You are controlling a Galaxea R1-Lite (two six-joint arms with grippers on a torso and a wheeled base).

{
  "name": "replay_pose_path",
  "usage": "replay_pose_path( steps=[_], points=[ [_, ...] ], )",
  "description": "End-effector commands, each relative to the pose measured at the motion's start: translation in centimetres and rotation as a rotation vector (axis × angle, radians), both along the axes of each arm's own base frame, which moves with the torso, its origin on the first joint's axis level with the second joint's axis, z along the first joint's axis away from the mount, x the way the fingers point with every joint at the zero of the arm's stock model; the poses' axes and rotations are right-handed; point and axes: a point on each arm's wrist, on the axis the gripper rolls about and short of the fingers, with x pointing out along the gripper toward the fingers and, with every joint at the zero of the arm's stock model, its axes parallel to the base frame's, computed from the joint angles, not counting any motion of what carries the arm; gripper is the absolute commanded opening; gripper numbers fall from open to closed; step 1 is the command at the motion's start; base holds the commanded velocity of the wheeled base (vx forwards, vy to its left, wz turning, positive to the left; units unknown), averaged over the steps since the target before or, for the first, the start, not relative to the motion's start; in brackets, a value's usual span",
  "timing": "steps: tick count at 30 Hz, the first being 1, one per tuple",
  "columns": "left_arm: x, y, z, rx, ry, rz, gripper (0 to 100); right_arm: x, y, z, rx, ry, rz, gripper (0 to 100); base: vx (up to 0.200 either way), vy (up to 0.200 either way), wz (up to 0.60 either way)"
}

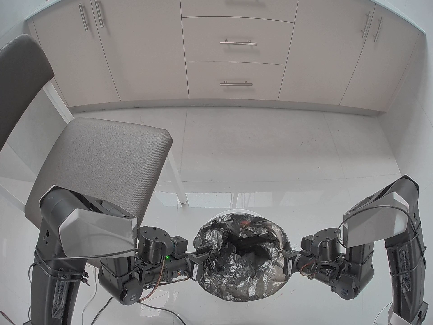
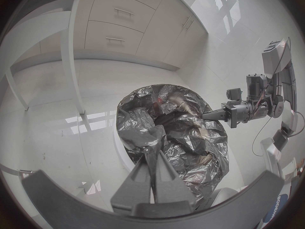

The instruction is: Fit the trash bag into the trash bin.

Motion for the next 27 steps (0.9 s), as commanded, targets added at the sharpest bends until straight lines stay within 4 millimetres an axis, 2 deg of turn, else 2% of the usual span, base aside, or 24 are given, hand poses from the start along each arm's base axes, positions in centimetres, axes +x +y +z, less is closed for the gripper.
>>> replay_pose_path(
  steps=[1,4,5,19,22,27],
  points=[
    [-0.3,-0.1,0.0,0.0,0.001,-0.007,0,-0.2,-0.1,0.0,-0.001,-0.004,-0.004,0,0.0,0.0,0.0],
    [-0.3,-0.2,0.0,0.001,0.003,-0.01,0,-0.4,-0.3,-0.1,-0.009,0.003,-0.012,0,0.0,0.0,0.0],
    [-0.3,-0.2,0.1,0.0,0.001,-0.01,0,-0.4,-0.3,-0.1,-0.01,0.004,-0.011,100,0.0,0.0,0.0],
    [-0.3,-0.4,0.1,-0.004,-0.004,-0.013,0,-0.2,-0.1,1.4,0.014,-0.042,-0.008,100,0.0,0.0,0.0],
    [0.0,-0.5,0.0,-0.006,-0.014,-0.004,0,0.6,0.2,1.7,0.022,-0.077,-0.008,100,0.0,0.0,0.0],
    [1.6,-0.4,0.0,-0.004,-0.059,0.078,0,3.1,1.2,2.5,-0.002,-0.2,0.025,100,0.0,0.0,0.0]
  ],
)
